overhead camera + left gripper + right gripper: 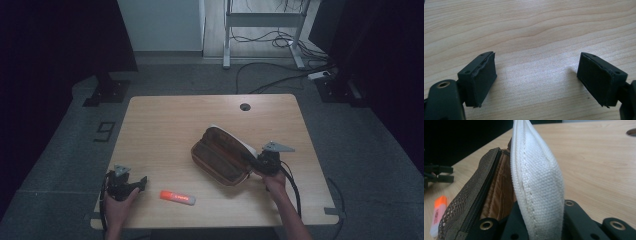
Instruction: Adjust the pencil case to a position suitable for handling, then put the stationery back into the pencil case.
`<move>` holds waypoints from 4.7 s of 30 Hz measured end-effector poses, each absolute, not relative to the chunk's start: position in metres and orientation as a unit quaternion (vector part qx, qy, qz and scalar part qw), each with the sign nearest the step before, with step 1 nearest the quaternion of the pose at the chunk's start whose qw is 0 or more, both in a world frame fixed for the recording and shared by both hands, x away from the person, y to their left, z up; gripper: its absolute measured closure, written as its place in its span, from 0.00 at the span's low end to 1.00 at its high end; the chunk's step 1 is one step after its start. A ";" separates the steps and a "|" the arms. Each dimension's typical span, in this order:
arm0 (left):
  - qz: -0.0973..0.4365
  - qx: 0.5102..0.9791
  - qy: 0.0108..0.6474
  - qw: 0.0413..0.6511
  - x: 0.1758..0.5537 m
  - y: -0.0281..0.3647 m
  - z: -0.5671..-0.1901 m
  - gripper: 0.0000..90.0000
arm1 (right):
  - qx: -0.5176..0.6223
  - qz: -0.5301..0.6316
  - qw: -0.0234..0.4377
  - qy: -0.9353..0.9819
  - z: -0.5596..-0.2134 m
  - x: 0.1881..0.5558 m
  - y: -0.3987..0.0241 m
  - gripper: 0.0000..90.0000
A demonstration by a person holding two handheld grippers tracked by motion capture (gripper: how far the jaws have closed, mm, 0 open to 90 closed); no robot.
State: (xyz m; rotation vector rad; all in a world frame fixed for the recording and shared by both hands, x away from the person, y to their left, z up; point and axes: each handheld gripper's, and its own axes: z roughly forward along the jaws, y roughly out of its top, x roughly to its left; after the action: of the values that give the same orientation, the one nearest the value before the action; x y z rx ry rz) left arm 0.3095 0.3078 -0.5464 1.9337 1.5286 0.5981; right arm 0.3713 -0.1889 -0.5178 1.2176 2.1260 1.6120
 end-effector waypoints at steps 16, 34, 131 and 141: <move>0.225 0.728 0.575 0.297 0.309 0.308 -0.546 0.17 | 0.404 0.495 0.141 0.757 -0.528 0.375 -0.180 0.72; 0.225 0.728 0.575 0.297 0.309 0.308 -0.546 0.17 | 0.428 0.556 0.206 0.683 -0.483 0.351 -0.202 0.31; 0.225 0.727 0.576 0.299 0.310 0.308 -0.547 0.17 | 0.222 0.435 0.044 0.872 -0.547 0.287 -0.007 0.64; 0.225 0.727 0.575 0.299 0.310 0.308 -0.546 0.17 | 0.208 0.422 0.054 0.881 -0.550 0.285 -0.004 0.72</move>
State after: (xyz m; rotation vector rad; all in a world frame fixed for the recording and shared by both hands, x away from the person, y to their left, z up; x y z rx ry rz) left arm 0.3095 0.3079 -0.5465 1.9319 1.5286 0.5981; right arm 0.2849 -0.0044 -0.5496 0.6333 2.6754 1.2820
